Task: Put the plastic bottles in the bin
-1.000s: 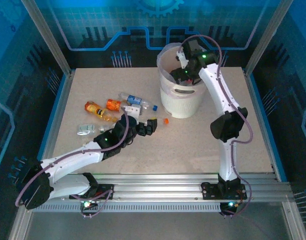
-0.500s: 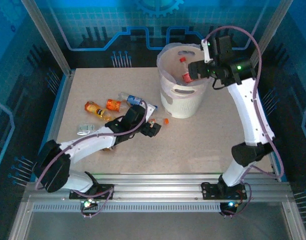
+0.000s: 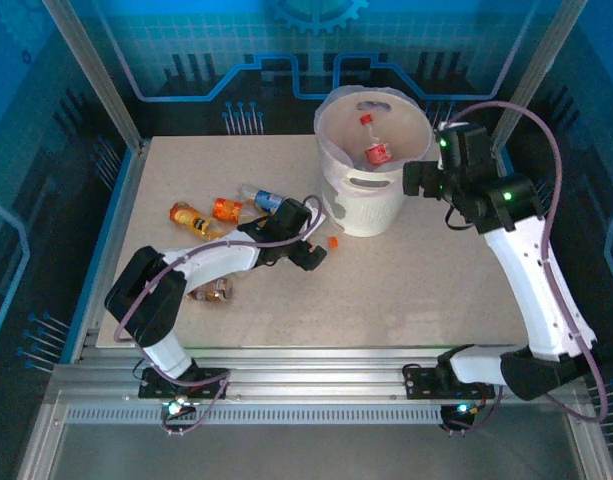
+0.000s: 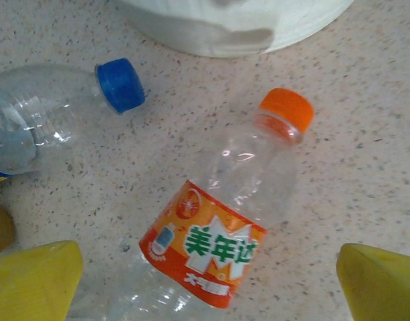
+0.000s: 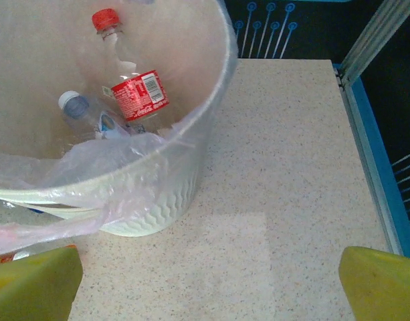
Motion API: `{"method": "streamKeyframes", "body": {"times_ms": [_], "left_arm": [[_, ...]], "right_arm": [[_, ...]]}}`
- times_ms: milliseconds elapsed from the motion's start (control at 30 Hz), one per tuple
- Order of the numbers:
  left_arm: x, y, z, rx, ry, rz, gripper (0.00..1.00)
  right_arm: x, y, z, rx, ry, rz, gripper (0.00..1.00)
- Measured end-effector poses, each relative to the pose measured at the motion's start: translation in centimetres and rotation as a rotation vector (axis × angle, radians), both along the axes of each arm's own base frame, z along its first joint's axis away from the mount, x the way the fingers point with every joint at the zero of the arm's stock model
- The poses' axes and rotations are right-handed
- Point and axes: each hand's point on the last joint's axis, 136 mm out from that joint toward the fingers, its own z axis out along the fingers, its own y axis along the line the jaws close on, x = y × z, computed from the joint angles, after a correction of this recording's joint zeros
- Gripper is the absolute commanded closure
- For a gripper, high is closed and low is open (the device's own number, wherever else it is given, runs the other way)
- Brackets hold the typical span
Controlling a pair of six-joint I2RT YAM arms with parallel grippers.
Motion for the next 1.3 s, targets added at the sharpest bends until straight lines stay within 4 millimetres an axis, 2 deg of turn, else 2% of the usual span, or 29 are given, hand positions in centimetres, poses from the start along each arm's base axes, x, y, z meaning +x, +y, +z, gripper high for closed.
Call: {"method": "streamKeyframes", "body": {"times_ms": [233, 400, 567, 700, 900, 1067, 1300], "left_arm": [[0.6, 0.8, -2.0, 0.064, 0.054, -0.005, 0.01], [0.7, 0.9, -3.2, 0.091, 0.083, -0.010, 0.01], [0.6, 1.0, -4.6, 0.114, 0.116, -0.011, 0.02], [0.3, 0.9, -4.9, 0.117, 0.136, -0.017, 0.06], [-0.1, 0.9, -5.1, 0.109, 0.164, -0.011, 0.18], [-0.8, 1.1, -5.5, 0.115, 0.197, 0.002, 0.20], [-1.8, 0.4, -6.0, 0.112, 0.222, 0.006, 0.36]], "right_arm": [[-1.7, -0.9, 0.6, 0.048, -0.052, -0.043, 0.00], [-1.7, -0.9, 0.8, 0.063, -0.062, -0.051, 0.00], [-1.5, -0.8, 0.1, 0.062, -0.048, -0.054, 0.00], [-1.3, -0.7, -0.1, 0.063, -0.042, -0.056, 0.00], [-1.1, -0.6, -0.4, 0.068, -0.037, -0.062, 0.00], [-0.9, -0.6, -0.4, 0.075, -0.044, -0.064, 0.00], [-0.7, -0.4, -0.3, 0.081, -0.050, -0.064, 0.00]]}}
